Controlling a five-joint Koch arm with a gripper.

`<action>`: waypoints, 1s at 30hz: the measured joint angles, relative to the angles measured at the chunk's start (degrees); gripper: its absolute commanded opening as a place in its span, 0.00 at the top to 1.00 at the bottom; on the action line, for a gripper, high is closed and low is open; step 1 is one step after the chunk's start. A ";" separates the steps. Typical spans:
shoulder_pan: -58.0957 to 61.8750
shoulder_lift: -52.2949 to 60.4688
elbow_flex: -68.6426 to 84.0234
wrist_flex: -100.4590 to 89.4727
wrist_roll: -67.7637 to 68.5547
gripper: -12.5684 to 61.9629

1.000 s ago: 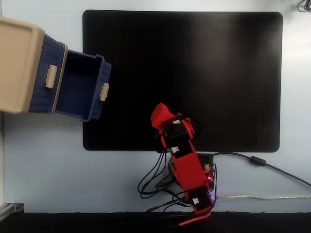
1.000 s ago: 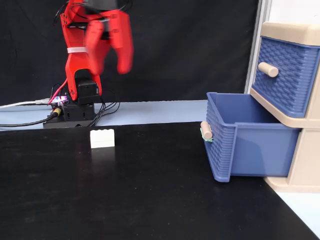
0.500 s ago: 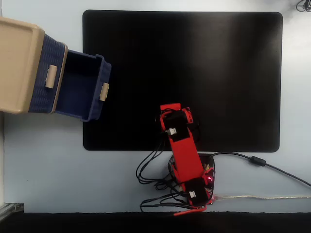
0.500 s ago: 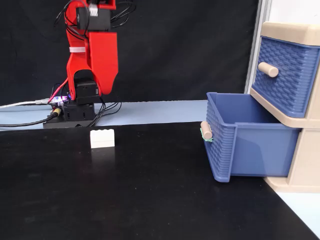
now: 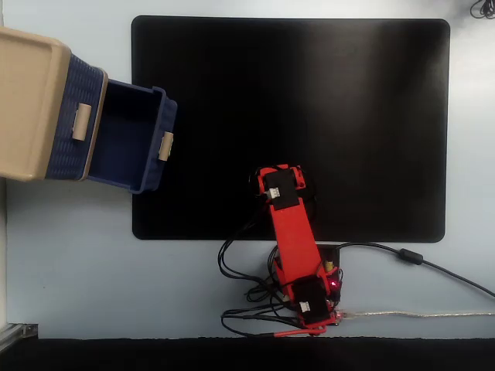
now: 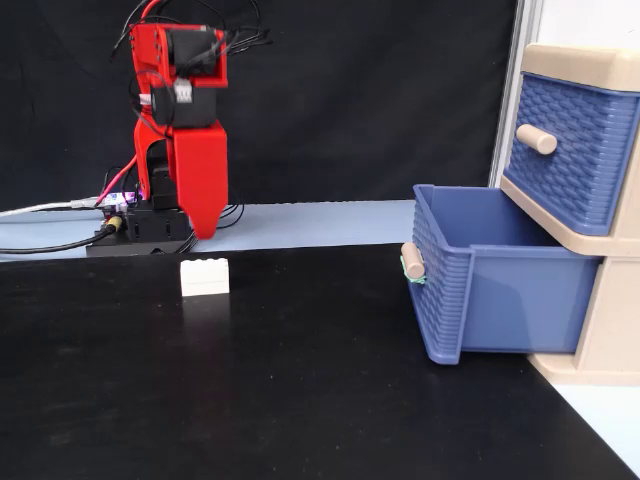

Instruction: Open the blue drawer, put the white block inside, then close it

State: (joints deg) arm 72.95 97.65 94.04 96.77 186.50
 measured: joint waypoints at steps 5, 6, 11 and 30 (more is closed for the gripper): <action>0.00 0.00 5.98 -3.34 -0.09 0.38; 0.00 0.09 6.68 -4.66 -0.09 0.38; 0.00 0.09 12.39 -13.36 -0.09 0.38; 0.88 0.09 20.83 -21.97 0.00 0.95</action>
State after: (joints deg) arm 73.83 97.73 114.87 74.79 186.50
